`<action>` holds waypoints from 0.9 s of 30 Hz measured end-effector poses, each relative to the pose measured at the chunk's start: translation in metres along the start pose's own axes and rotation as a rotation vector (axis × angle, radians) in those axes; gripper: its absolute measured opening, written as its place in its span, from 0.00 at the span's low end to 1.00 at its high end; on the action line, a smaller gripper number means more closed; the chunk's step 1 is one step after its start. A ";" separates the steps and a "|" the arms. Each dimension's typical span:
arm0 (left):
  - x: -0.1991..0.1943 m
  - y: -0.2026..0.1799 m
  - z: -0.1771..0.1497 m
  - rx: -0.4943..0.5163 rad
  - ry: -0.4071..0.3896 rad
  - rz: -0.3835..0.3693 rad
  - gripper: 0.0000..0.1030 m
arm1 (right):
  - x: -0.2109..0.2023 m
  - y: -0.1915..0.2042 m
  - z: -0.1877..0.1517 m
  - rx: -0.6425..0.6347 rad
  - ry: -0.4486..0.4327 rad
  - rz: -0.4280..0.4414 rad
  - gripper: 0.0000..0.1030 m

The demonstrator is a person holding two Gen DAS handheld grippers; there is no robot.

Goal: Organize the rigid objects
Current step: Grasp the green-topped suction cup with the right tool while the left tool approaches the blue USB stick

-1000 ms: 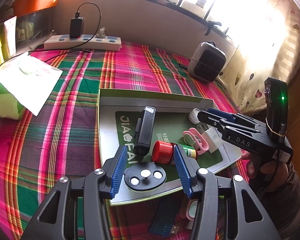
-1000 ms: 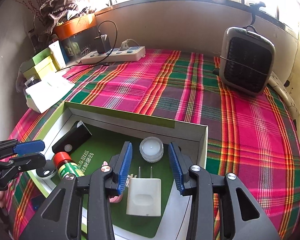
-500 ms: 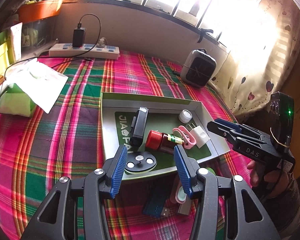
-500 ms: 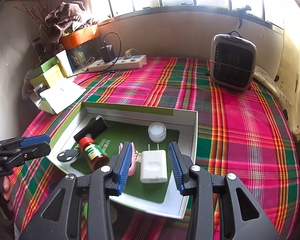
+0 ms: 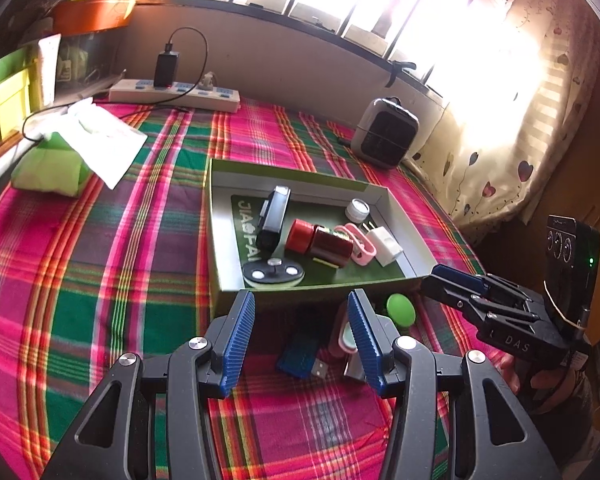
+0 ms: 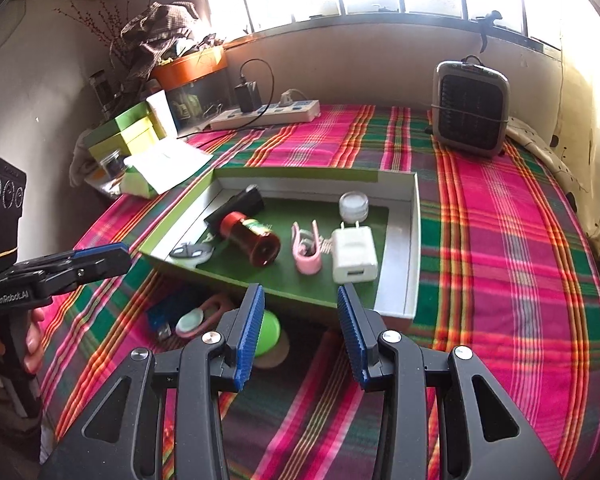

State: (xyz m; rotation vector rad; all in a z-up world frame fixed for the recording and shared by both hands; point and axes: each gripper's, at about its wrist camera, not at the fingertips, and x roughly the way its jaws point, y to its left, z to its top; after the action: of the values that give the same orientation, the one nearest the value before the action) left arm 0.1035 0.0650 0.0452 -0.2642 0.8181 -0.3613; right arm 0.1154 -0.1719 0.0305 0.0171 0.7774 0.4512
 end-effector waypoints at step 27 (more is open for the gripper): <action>0.016 0.004 -0.027 0.011 0.086 -0.061 0.47 | 0.029 0.027 -0.016 -0.030 0.065 -0.039 0.38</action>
State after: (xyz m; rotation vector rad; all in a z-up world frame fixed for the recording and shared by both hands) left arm 0.0943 0.0595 0.0152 -0.2653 0.8939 -0.4371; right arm 0.1118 -0.1382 0.0039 -0.0406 0.8334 0.4277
